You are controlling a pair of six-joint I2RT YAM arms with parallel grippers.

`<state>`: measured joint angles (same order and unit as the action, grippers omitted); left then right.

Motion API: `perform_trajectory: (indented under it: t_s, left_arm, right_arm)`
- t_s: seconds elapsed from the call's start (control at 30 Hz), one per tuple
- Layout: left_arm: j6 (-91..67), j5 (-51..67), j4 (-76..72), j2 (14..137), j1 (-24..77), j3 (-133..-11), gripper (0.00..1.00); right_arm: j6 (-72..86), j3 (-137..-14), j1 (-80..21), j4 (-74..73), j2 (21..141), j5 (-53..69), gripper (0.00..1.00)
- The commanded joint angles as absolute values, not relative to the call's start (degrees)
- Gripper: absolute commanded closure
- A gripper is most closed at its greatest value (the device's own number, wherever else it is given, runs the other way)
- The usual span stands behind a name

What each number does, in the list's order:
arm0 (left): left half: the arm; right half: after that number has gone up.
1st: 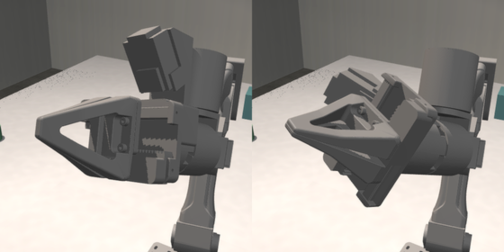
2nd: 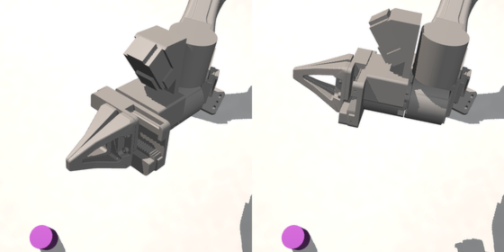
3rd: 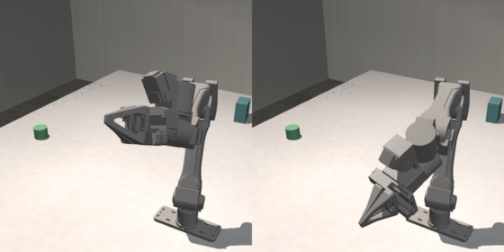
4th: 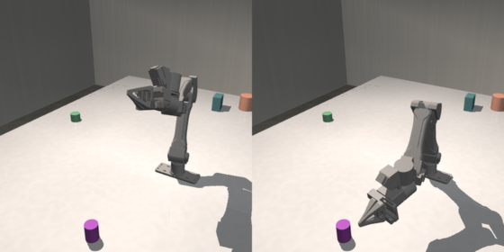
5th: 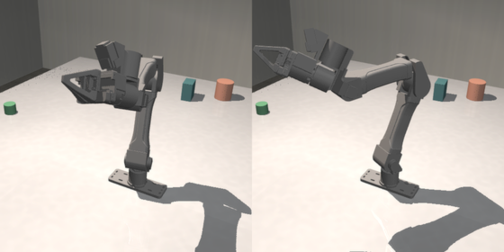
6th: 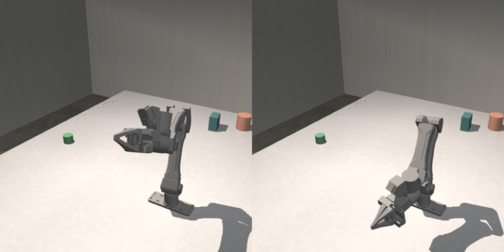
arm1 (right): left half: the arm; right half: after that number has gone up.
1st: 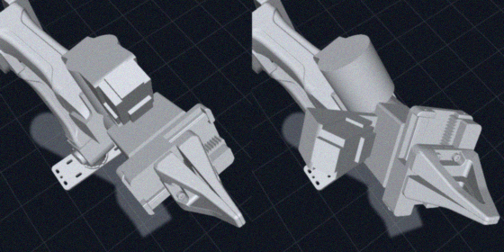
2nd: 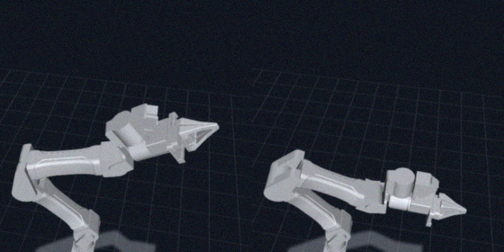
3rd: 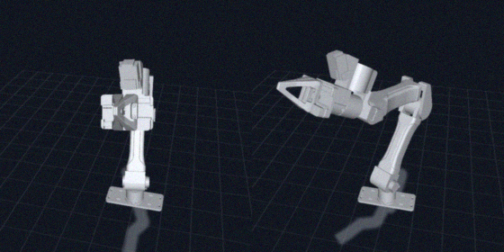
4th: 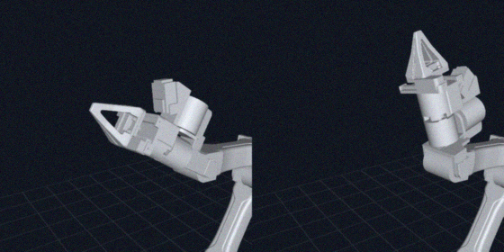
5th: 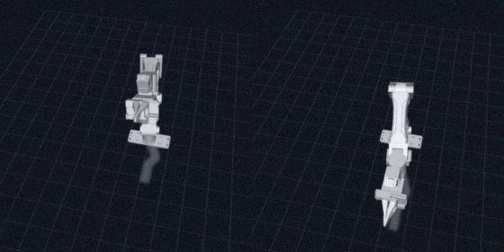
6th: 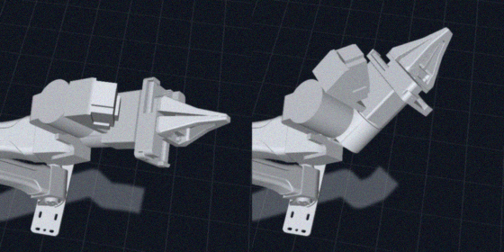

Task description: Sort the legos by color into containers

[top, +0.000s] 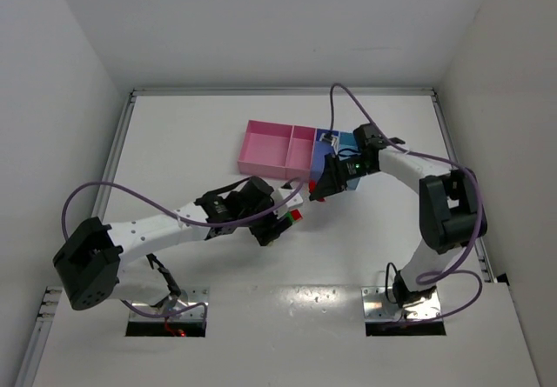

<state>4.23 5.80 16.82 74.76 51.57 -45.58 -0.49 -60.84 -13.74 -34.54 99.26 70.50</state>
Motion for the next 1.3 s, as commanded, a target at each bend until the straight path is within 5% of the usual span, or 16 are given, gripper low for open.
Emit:
perform_trajectory:
  t_s: [0.0, 0.2, 0.4, 0.57, 0.97, 1.27]
  left_arm:
    - [4.13, 4.83, 15.82, 72.42, 50.37, -45.35, 0.76]
    - [4.13, 4.83, 15.82, 72.42, 49.83, -44.30, 0.76]
    - [4.13, 4.83, 15.29, 72.42, 49.22, -44.30, 0.76]
    - [4.13, 4.83, 15.29, 72.42, 48.69, -44.30, 0.76]
    - [1.59, 3.16, 14.24, 70.85, 42.19, -44.30, 0.76]
    - [0.53, 5.19, 14.24, 71.36, 36.92, -44.30, 0.76]
  right_arm:
    - [-3.77, -62.93, -11.26, -34.45, 95.71, 73.04, 1.00]
    - [-2.57, -61.18, -10.72, -31.41, 92.20, 63.22, 1.00]
    - [7.02, -57.47, -10.20, -13.30, 85.35, 28.73, 1.00]
    - [9.58, -62.48, -8.88, -10.55, 86.48, 15.85, 1.00]
    - [18.80, -67.84, -13.97, -7.91, 96.14, 23.82, 1.00]
    - [25.75, -79.00, -21.00, -7.29, 107.30, 11.88, 1.00]
